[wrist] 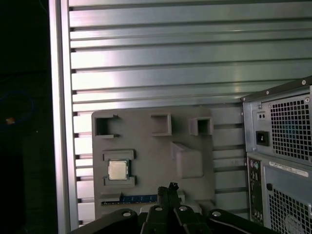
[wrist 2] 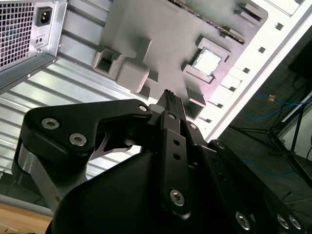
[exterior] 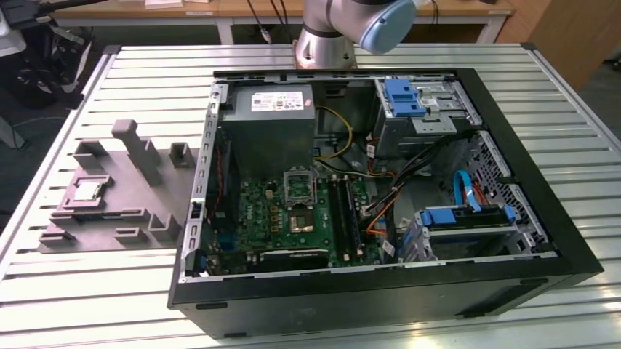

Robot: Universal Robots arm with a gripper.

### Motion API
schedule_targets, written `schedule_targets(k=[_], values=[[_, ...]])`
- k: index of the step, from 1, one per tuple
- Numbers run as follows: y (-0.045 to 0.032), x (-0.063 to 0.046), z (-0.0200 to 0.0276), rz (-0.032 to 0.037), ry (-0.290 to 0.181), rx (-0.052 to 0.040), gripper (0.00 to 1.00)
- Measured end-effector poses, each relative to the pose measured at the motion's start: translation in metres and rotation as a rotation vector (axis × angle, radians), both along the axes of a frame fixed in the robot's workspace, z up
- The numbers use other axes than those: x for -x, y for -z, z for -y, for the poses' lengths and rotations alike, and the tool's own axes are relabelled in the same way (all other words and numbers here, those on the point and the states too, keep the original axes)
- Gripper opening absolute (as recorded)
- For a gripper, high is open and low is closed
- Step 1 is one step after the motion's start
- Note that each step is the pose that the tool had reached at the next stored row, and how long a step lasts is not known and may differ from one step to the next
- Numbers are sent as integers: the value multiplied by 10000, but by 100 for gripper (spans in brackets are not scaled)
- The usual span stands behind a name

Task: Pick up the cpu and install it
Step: 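Reach for the cpu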

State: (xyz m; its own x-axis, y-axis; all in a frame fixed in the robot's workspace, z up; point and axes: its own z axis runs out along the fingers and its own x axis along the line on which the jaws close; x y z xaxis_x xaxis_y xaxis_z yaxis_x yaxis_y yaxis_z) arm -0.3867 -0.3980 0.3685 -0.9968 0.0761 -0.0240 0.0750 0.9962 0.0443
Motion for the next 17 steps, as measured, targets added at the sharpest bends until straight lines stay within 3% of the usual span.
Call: schedule_targets(k=[8,17], values=[[8,108,0,1,1,0,11],[20,328,0,1,0,0,11]])
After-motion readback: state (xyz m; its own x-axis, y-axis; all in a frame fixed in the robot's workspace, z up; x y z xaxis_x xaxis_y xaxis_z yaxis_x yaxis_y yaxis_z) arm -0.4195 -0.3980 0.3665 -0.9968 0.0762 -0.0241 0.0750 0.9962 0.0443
